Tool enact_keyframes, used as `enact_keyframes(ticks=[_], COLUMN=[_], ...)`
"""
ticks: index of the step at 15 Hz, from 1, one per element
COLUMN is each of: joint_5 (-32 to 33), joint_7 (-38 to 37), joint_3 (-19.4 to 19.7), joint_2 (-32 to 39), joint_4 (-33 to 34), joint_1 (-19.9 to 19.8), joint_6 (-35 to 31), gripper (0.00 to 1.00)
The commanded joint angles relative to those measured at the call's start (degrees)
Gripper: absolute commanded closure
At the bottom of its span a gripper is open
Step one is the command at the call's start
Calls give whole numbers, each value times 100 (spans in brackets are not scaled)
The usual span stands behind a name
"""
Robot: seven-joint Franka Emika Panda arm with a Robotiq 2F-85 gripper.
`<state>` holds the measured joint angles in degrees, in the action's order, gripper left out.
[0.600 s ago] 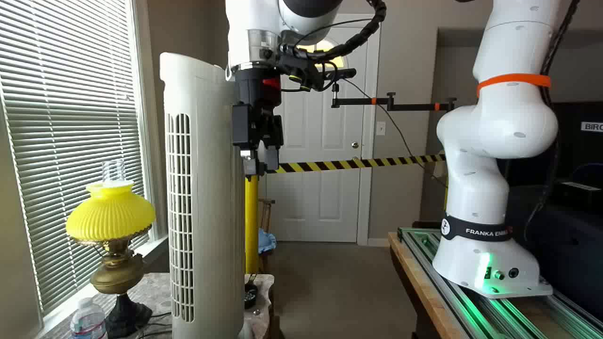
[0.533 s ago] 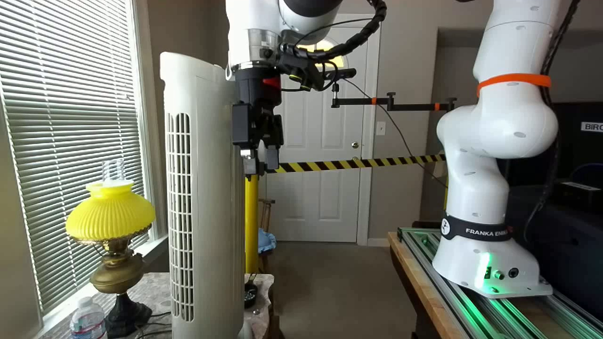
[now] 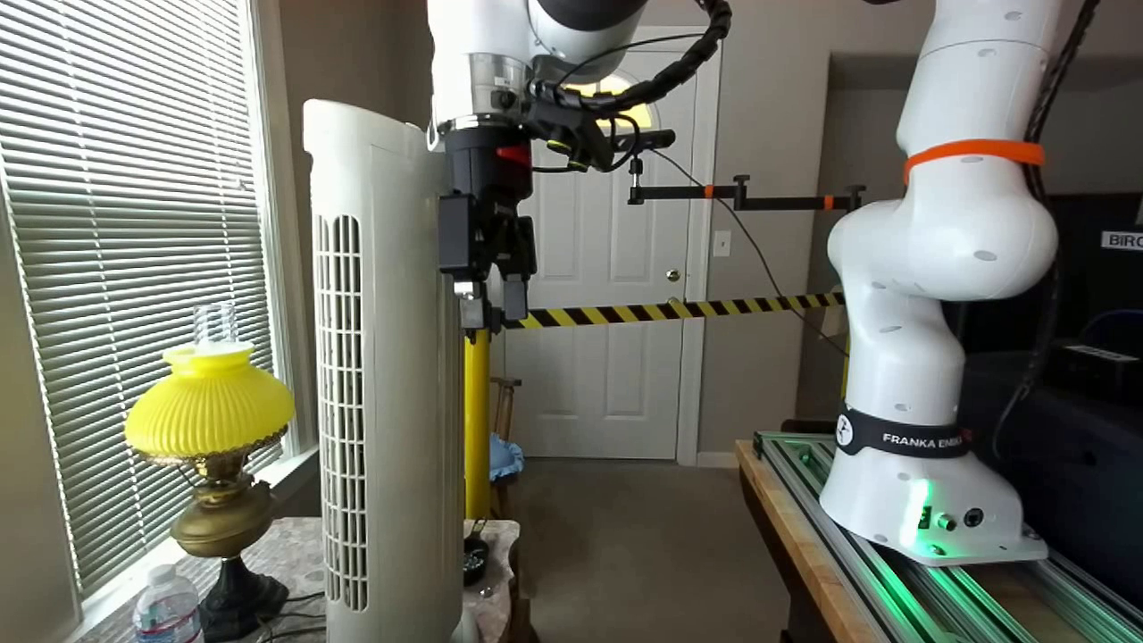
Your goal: Press a button on the white device
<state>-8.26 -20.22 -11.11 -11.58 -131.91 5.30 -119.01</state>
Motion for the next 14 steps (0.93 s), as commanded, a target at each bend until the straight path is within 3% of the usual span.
enact_keyframes(ticks=[1, 3, 8, 14], joint_5=[136, 112, 177, 80], joint_7=[-327, -509, -1211, -1702], joint_3=[20, 0, -57, 46], joint_2=[-280, -485, -858, -824], joint_4=[222, 382, 1158, 2202], joint_1=[28, 34, -91, -304], joint_6=[245, 386, 1693, 2691], gripper=[0, 0, 0, 0])
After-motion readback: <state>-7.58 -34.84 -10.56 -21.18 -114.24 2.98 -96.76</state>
